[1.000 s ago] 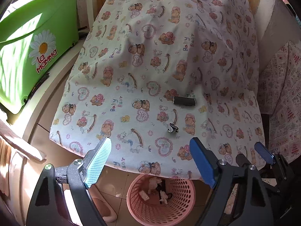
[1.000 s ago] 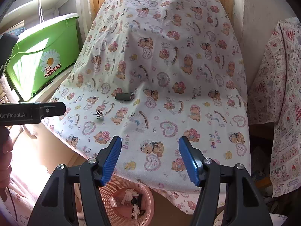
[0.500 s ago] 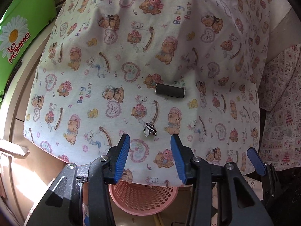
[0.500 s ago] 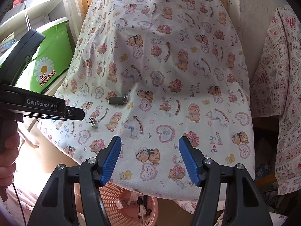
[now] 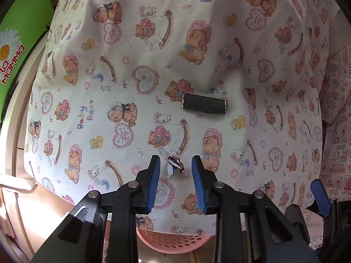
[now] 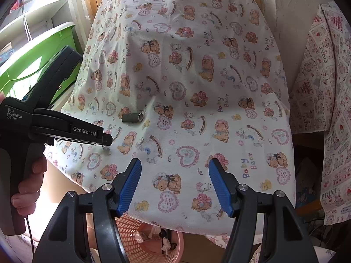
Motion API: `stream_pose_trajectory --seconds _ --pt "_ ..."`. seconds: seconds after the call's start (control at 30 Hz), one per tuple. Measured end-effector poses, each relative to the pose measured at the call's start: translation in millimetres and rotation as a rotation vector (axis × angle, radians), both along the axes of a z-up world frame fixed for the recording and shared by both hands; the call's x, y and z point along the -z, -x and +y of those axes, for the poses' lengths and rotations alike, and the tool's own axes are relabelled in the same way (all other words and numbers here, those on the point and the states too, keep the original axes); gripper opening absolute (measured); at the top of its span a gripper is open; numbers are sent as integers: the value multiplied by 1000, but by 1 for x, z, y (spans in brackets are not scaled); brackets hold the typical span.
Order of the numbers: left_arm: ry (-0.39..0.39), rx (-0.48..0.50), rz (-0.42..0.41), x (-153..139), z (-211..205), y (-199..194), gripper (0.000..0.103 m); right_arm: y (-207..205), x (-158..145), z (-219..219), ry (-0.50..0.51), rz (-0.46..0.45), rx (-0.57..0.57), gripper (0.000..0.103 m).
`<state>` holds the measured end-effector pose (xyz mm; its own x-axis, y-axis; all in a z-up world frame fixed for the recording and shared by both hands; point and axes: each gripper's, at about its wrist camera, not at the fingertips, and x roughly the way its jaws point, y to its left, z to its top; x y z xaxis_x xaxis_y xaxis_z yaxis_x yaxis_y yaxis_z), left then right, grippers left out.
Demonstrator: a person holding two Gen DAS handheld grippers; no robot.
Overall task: Collect trash
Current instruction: 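Close the left tool on the small metal clip, then close the right tool on the black cylinder while the left tool holds the clip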
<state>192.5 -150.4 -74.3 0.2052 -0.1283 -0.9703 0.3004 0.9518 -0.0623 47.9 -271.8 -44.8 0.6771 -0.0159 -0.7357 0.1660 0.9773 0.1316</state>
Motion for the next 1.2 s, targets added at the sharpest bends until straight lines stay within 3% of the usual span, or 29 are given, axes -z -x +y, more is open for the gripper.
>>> stream_pose_trajectory --seconds 0.03,0.17,0.4,0.53,0.77,0.93,1.1,1.2 --pt "-7 8 -7 1 -3 0 14 0 0 0 -1 1 0 66" --pt "27 -13 -93 -15 5 8 13 -1 1 1 11 6 7 66" --pt "54 -4 -119 -34 29 20 13 0 2 5 14 1 -8 66" --pt "30 -36 -163 -36 45 17 13 -4 3 16 102 -18 0 66" --pt "69 -106 -186 -40 88 7 13 -31 -24 28 22 -56 -129 66" --pt "74 -155 -275 -67 115 7 13 -63 -41 33 -17 -88 -289 66" --pt "80 -190 -276 -72 128 0 13 -90 -24 44 57 -69 -384 66" --pt "93 -201 -252 -69 128 -5 14 -102 -7 50 76 -44 -386 66"
